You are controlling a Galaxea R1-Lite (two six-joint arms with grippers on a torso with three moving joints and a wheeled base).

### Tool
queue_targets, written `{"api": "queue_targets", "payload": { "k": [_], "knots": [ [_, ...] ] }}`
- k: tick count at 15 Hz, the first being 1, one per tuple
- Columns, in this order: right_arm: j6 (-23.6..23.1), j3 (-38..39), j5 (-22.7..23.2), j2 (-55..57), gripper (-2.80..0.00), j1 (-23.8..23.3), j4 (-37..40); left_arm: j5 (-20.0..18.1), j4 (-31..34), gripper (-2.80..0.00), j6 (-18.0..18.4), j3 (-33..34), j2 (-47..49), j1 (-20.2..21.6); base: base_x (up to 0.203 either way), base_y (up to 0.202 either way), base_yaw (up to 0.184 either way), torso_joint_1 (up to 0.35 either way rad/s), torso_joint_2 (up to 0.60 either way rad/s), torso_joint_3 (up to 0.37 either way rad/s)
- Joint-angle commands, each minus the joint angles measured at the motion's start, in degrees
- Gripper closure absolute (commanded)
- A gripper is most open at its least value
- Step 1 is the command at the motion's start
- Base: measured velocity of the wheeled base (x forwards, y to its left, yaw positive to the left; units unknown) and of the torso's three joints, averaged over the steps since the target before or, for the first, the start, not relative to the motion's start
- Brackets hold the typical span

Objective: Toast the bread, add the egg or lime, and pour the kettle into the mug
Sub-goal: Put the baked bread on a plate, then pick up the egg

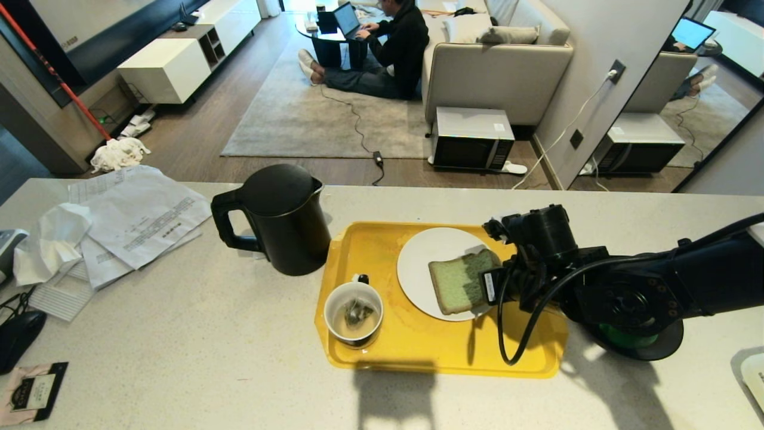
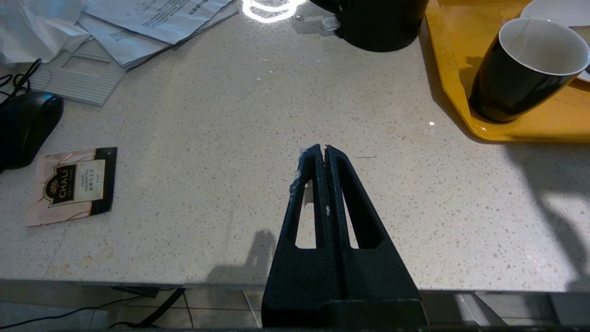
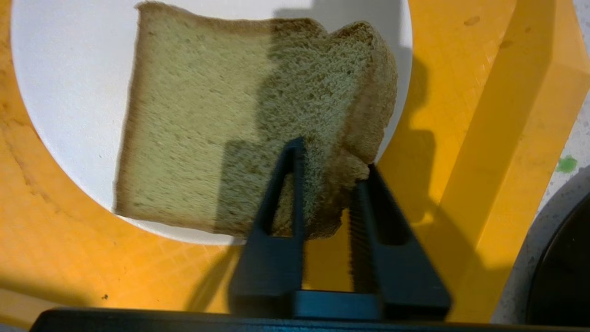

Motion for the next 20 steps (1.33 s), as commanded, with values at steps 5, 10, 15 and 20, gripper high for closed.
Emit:
{"api": "queue_targets", "payload": {
  "k": [5,10,15,20],
  "knots": [
    [-0.61,0.50,-0.31,-0.23,-2.80,0.19,-0.39,0.01,0.00,0.00,-0.01,0.00,0.05,0.02,0.000,0.000,0.000,0.000,0.00,0.000],
    [-2.85,-0.02,-1.77,-0.64,-2.80,0.19,-0.83,0.01,0.00,0.00,-0.01,0.00,0.05,0.02,0.000,0.000,0.000,0.000,0.00,0.000],
    [-5.25,0.60,-3.50,-3.51,-2.80,0.64,-4.09,0.01,0.00,0.00,-0.01,0.00,0.05,0.02,0.000,0.000,0.000,0.000,0.00,0.000],
    [-8.78,5.30,-4.32,-16.16,0.00,1.01,-3.79,0.01,0.00,0.00,-0.01,0.00,0.05,0.02,0.000,0.000,0.000,0.000,0.00,0.000]
  ]
}}
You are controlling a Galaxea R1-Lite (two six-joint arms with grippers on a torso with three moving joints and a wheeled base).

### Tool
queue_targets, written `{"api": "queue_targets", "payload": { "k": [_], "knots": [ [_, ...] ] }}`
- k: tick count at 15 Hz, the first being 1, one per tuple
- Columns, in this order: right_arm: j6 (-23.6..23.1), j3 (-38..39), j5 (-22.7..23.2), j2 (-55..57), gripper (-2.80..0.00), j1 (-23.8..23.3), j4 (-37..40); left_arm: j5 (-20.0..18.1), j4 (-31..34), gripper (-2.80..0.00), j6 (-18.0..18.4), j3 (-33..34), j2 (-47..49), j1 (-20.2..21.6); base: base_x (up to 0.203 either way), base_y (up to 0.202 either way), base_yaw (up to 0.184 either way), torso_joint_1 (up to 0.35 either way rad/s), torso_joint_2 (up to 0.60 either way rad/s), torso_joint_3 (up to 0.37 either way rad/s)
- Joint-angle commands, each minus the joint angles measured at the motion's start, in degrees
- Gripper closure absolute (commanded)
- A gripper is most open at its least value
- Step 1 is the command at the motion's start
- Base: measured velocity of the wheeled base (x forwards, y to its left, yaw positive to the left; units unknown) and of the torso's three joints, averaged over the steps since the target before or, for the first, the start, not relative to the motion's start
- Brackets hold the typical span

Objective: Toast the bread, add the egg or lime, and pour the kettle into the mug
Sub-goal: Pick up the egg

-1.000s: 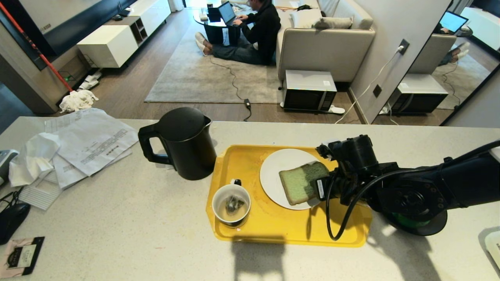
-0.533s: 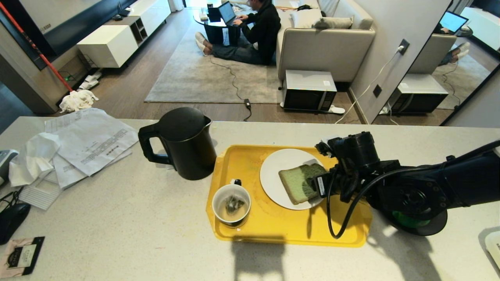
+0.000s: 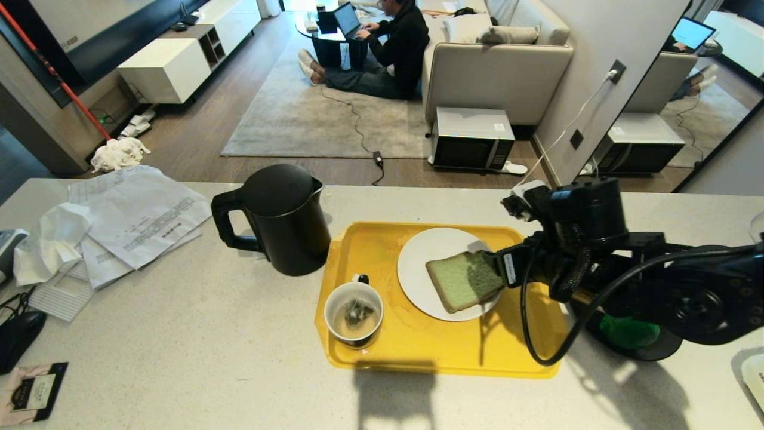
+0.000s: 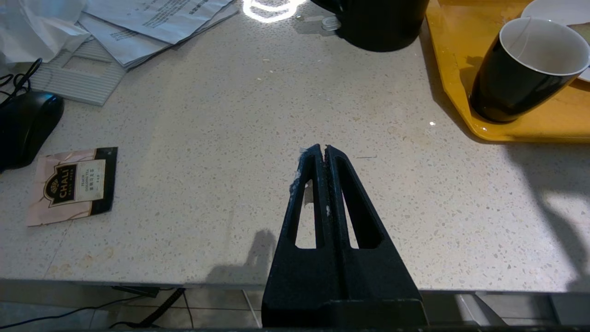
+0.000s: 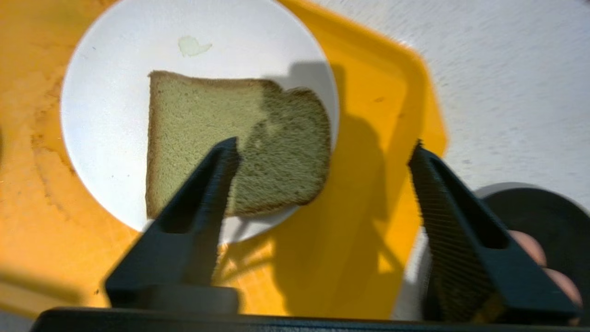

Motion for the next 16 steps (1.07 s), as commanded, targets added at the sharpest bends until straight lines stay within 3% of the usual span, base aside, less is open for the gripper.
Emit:
{"api": "queue_targets", "payload": {
  "k": [1,9,12,16],
  "knots": [
    [-1.80,3.81,-0.30,-9.77,0.00,0.10,-0.11,0.01,-0.02,0.00,-0.01,0.00,0.05,0.02,0.000,0.000,0.000,0.000,0.00,0.000],
    [-4.07,13.86,-4.24,-35.22,0.00,-1.27,3.19,0.01,-0.02,0.00,-0.01,0.00,-0.03,0.02,0.000,0.000,0.000,0.000,0.00,0.000],
    [-4.36,15.29,-3.75,-44.79,0.00,-7.48,6.95,0.01,-0.02,0.00,-0.01,0.00,0.05,0.02,0.000,0.000,0.000,0.000,0.00,0.000],
    [-4.66,19.22,2.28,-59.45,0.00,-16.57,8.26,0.01,-0.02,0.00,-0.01,0.00,0.05,0.02,0.000,0.000,0.000,0.000,0.00,0.000]
  ]
}}
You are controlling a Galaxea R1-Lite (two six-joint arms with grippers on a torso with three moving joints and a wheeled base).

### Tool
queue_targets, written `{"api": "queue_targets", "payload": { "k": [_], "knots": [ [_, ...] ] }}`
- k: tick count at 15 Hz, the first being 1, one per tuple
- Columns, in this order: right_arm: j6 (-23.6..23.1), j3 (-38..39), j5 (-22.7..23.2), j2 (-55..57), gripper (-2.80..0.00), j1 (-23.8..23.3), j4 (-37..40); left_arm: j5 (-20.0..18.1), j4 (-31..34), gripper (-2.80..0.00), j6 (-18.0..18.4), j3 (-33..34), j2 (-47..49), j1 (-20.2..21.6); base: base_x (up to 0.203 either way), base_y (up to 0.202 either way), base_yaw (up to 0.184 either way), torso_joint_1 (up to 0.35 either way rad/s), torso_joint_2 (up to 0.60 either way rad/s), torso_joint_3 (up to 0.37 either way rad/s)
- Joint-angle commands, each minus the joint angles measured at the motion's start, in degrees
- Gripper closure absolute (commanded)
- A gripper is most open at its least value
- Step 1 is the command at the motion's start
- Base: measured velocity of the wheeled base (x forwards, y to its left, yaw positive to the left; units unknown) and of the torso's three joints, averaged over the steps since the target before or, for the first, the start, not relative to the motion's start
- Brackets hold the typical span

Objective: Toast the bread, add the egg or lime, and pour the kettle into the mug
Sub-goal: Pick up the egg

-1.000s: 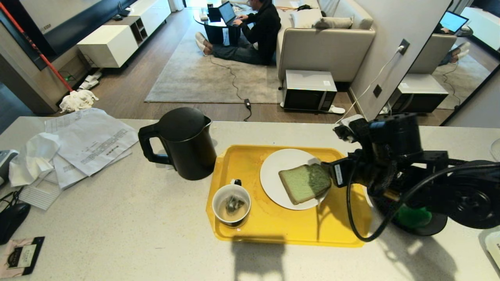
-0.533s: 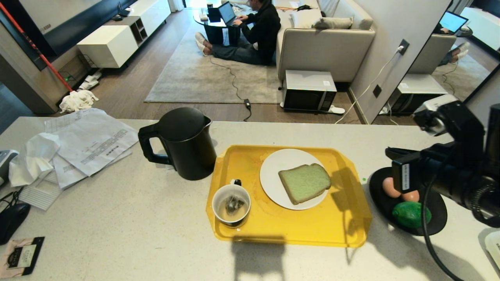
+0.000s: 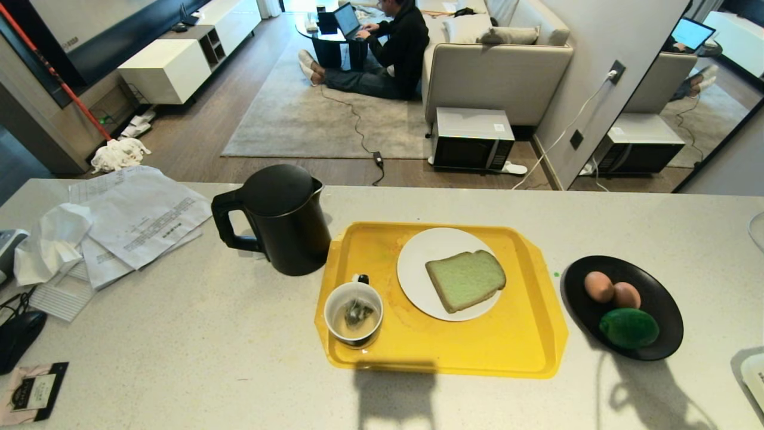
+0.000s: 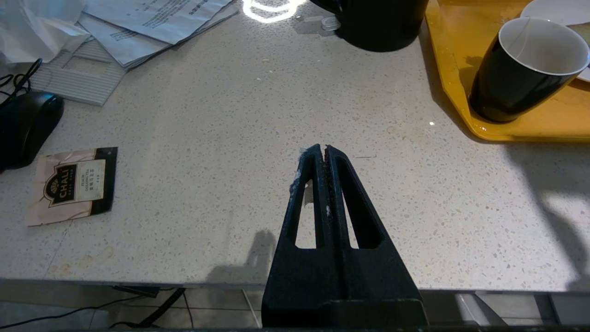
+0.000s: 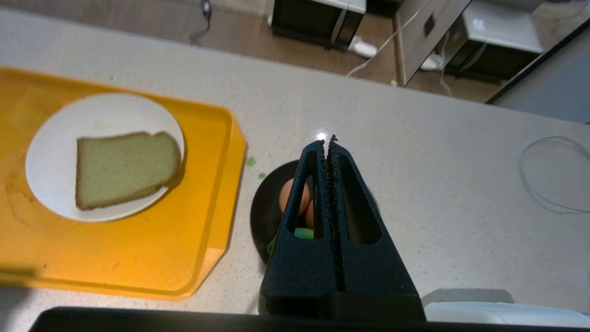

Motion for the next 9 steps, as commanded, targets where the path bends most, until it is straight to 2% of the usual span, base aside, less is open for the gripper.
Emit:
{"api": "queue_targets", "payload": {
  "k": [1,4,7,9],
  "knots": [
    [-0.08,2.55,2.47,-12.46,0.00,-5.78,-0.04,0.01,-0.04,0.00,-0.02,0.00,0.05,0.02,0.000,0.000,0.000,0.000,0.00,0.000],
    [0.08,6.48,5.45,-21.82,0.00,-12.21,0.08,0.01,-0.04,0.00,-0.02,0.00,0.05,0.02,0.000,0.000,0.000,0.000,0.00,0.000],
    [0.15,10.69,6.47,-28.26,0.00,-13.67,0.19,0.01,-0.04,0.00,-0.02,0.00,0.05,0.02,0.000,0.000,0.000,0.000,0.00,0.000],
    [-0.01,14.61,3.85,-31.56,0.00,-13.79,0.15,0.01,-0.04,0.00,-0.02,0.00,0.05,0.02,0.000,0.000,0.000,0.000,0.00,0.000]
  ]
}}
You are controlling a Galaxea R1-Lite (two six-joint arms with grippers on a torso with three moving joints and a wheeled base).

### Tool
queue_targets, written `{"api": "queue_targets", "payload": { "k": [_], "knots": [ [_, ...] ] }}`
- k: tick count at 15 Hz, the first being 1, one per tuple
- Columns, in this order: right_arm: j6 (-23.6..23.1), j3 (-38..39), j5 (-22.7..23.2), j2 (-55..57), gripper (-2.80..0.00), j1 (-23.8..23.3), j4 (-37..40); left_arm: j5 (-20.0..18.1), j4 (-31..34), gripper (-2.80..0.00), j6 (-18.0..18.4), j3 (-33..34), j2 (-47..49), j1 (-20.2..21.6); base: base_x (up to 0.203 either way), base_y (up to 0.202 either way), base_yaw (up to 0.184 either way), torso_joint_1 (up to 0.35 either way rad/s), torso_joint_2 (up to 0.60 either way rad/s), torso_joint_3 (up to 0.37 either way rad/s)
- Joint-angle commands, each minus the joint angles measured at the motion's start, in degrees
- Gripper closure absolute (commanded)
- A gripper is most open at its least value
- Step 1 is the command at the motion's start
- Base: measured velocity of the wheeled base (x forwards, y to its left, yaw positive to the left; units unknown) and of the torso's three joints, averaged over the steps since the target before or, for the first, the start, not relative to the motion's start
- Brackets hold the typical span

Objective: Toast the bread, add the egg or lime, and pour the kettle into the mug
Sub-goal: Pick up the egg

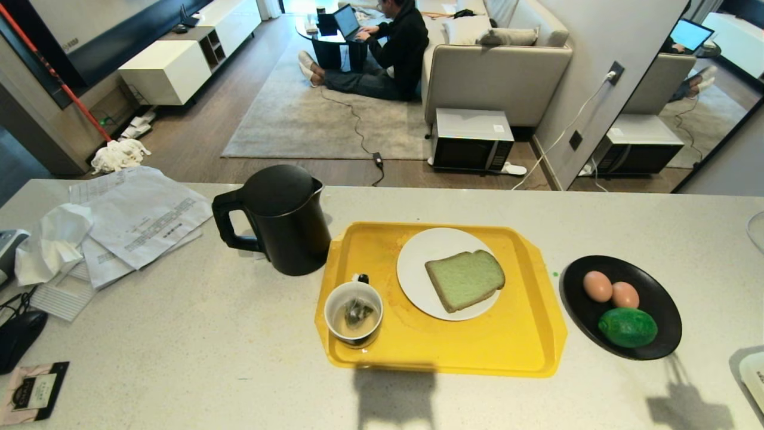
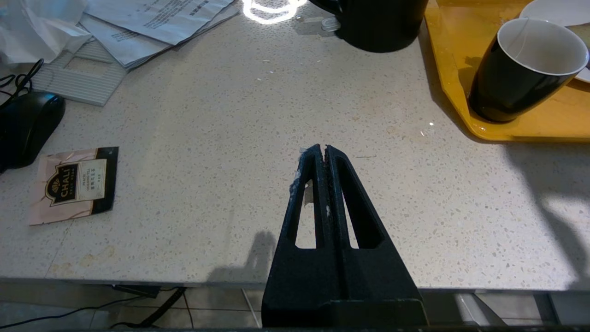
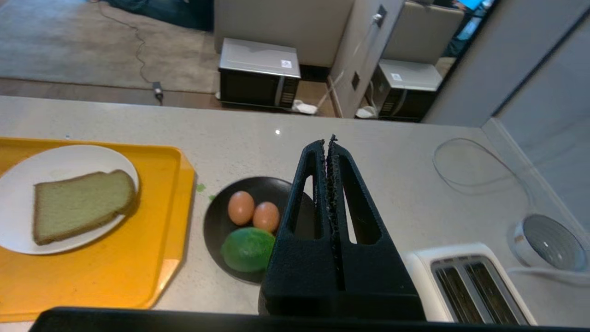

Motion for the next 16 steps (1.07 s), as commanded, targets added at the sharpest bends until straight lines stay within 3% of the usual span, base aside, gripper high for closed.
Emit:
{"api": "queue_targets", "payload": {
  "k": [1,7,12,16],
  "knots": [
    [-0.14,4.00,-2.33,-5.72,0.00,-0.17,-0.12,0.01,-0.02,0.00,-0.01,0.00,0.05,0.02,0.000,0.000,0.000,0.000,0.00,0.000],
    [-0.17,16.07,-2.07,-13.44,0.00,-0.63,3.87,0.01,-0.02,0.00,-0.01,0.00,0.05,0.02,0.000,0.000,0.000,0.000,0.00,0.000],
    [-4.00,23.48,6.05,-24.21,0.00,-2.02,9.59,0.01,-0.02,0.00,-0.01,0.00,0.05,0.02,0.000,0.000,0.000,0.000,0.00,0.000],
    [-3.55,24.51,12.16,-24.21,0.00,-2.10,10.72,0.01,-0.02,0.00,-0.01,0.00,0.05,0.02,0.000,0.000,0.000,0.000,0.00,0.000]
  ]
}}
